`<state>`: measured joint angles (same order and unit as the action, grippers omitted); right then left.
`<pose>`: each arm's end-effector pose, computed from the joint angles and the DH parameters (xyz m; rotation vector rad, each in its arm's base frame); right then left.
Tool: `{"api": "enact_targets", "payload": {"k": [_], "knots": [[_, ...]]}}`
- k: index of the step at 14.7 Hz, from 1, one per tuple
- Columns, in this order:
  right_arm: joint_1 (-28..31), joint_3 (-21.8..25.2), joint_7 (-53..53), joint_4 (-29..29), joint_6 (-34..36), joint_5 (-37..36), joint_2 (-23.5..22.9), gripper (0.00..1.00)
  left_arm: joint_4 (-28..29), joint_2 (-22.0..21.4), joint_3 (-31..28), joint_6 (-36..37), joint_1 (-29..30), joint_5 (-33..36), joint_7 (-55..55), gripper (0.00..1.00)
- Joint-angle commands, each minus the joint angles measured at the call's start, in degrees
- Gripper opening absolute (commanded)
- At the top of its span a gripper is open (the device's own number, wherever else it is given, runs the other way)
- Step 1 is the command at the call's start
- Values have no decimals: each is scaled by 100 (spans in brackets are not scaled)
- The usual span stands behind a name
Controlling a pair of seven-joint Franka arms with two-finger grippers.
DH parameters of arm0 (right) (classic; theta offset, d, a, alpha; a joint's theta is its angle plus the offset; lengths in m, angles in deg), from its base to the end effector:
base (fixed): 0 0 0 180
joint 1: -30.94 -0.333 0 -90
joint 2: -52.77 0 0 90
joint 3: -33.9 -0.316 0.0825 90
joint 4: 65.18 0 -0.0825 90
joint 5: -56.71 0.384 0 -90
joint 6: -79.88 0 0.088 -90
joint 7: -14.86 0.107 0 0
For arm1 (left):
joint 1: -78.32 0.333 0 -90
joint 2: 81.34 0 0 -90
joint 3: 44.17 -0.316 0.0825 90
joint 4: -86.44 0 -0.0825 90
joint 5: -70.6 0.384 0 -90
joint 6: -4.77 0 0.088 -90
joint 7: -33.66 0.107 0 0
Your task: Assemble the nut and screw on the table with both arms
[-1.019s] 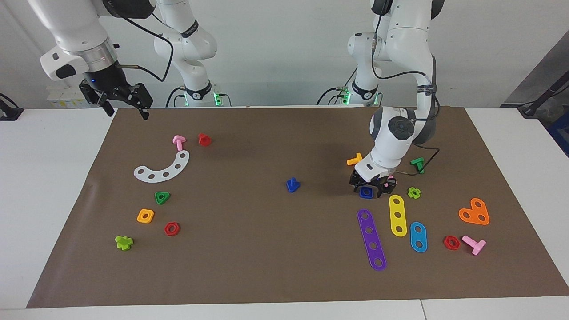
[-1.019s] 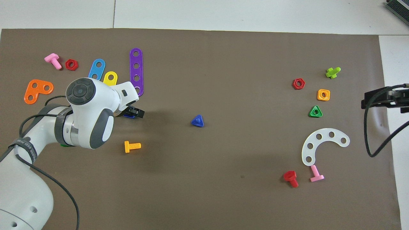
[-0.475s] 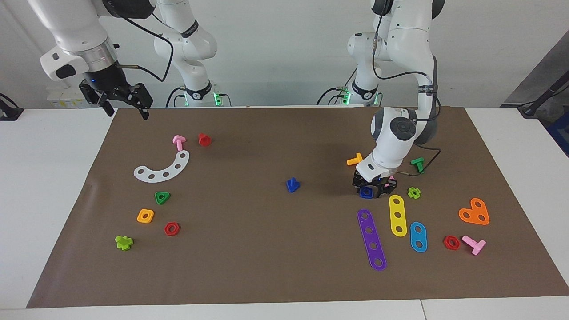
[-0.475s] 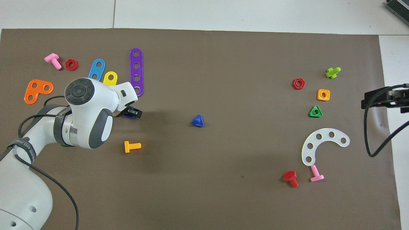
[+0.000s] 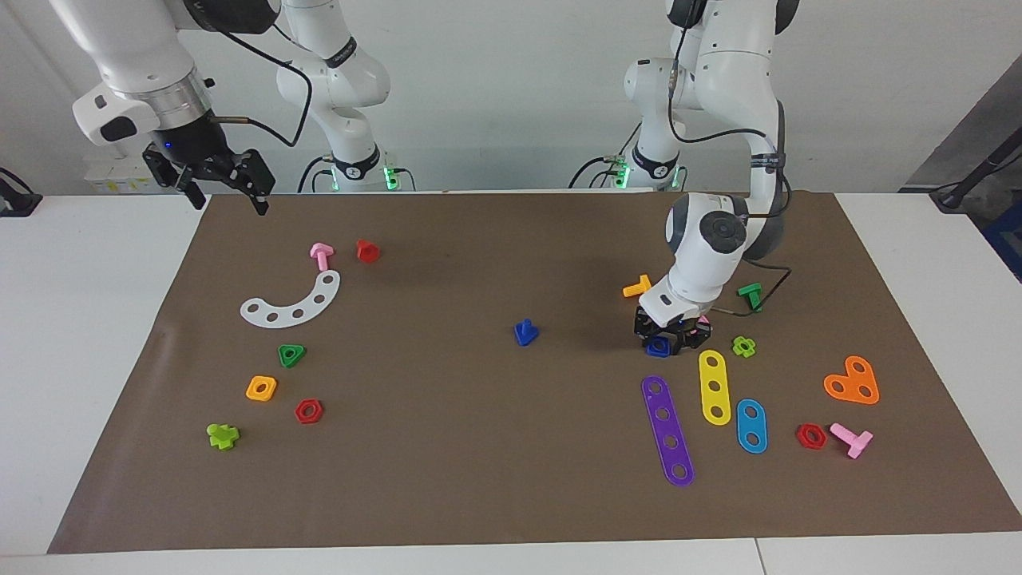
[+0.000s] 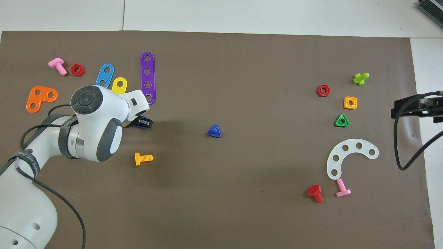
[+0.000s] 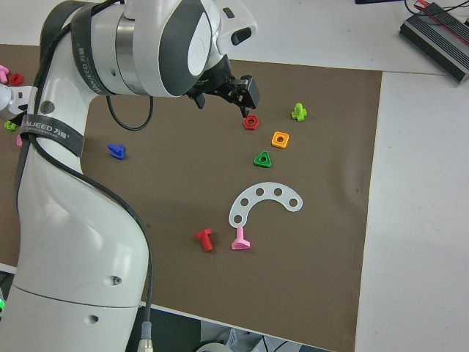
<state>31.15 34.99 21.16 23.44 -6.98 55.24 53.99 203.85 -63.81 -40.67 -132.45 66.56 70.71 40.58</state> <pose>0.5424 -0.0153 0.6427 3.1090 -0.2085 -0.0130 0.5754 -0.1560 0.2935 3.0634 -0.5976 0.0609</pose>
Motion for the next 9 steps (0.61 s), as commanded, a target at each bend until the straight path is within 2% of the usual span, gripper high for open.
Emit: {"api": "enact_targets", "payload": {"k": [1, 4, 8, 9], "knots": [[24, -21, -102, 111, 82, 24, 107, 100, 107, -39, 11, -94, 42, 33, 72, 60], [15, -21, -129, 102, 109, 24, 107, 100, 107, -39, 11, -94, 42, 33, 64, 53], [24, -21, -129, 102, 108, 24, 107, 100, 46, -30, 11, -76, 51, 24, 46, 25], [24, -21, -129, 102, 108, 24, 107, 100, 20, -30, 11, -50, 51, 24, 37, 21]]}}
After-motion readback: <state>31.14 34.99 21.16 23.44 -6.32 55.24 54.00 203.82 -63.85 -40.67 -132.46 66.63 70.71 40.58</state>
